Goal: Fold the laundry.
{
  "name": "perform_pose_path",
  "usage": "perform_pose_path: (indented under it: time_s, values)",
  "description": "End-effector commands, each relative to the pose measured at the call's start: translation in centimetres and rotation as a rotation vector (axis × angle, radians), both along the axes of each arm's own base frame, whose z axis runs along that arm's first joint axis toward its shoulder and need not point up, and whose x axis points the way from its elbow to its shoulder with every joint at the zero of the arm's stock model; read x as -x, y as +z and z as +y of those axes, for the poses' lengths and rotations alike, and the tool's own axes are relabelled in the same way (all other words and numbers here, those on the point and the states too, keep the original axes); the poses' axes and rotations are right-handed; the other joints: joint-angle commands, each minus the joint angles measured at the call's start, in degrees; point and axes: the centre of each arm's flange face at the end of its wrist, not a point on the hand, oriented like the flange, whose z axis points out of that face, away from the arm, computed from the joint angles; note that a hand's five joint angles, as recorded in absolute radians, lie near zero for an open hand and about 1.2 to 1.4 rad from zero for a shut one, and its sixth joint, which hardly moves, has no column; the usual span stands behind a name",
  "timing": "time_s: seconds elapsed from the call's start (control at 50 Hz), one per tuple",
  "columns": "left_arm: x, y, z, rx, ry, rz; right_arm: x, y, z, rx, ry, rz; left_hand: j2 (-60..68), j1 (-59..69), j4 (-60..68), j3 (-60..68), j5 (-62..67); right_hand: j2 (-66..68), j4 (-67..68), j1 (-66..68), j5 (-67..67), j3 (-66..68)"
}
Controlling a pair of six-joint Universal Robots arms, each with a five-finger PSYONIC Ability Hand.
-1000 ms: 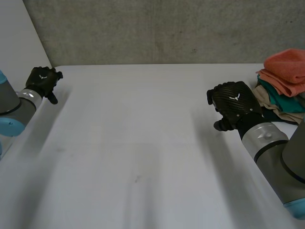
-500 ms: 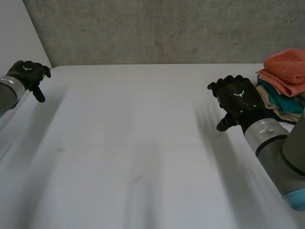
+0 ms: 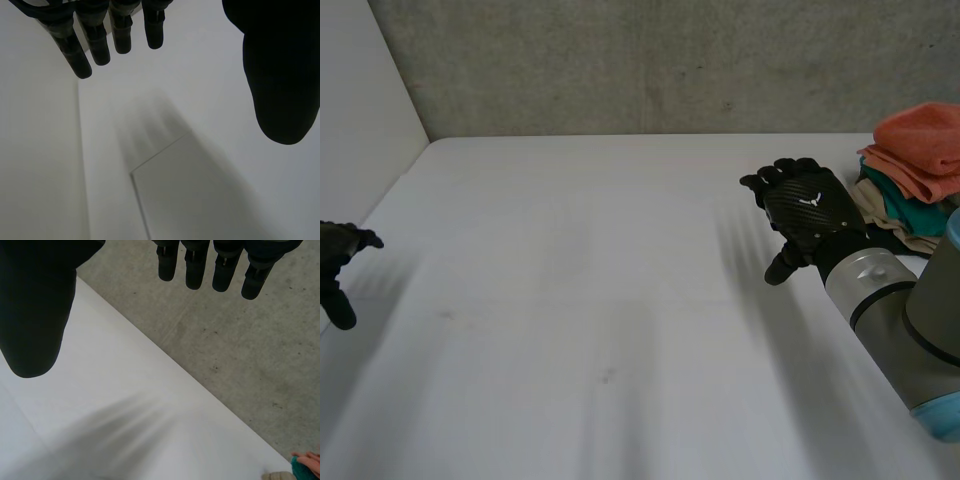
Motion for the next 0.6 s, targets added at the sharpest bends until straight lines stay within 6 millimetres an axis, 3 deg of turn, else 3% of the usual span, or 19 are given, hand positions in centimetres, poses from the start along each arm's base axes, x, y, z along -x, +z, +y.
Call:
perform_pose_path:
  time_s: [0.02,0.1,0.34,0.6]
  values:
    - [-1.8,-1.0,0.8,0.015,0.029,0.013,-0.1,-0.2,0.2,-0.004,0.005,0.002,-1.8,-1.6,-1.7,-2.1,-2.7,-2.3,-1.9,-3.2,-2.8,-1.8]
    - [-2.4,-1.1,1.9,-0.012,0.060,0.020,-0.1,-0.2,0.2,-0.002,0.005,0.001,-1.8,-1.6,-1.7,-2.1,-2.7,-2.3,-1.9,-3.2,-2.8,-1.8]
    - [-1.4,-2.5,4.6,-0.027,0.010,-0.084,-0.5,-0.5,0.4,0.005,0.019,0.012,-1.8,-1.6,-1.7,-2.1,-2.7,-2.3,-1.9,-3.2,-2.8,-1.8]
    - [-0.3,-1.3,3.2,0.140,-0.016,-0.113,-0.5,-0.7,0.6,0.006,0.023,0.021,-1.8,-1.6,-1.7,-2.1,-2.7,-2.3,-1.9,-3.2,-2.8,-1.8]
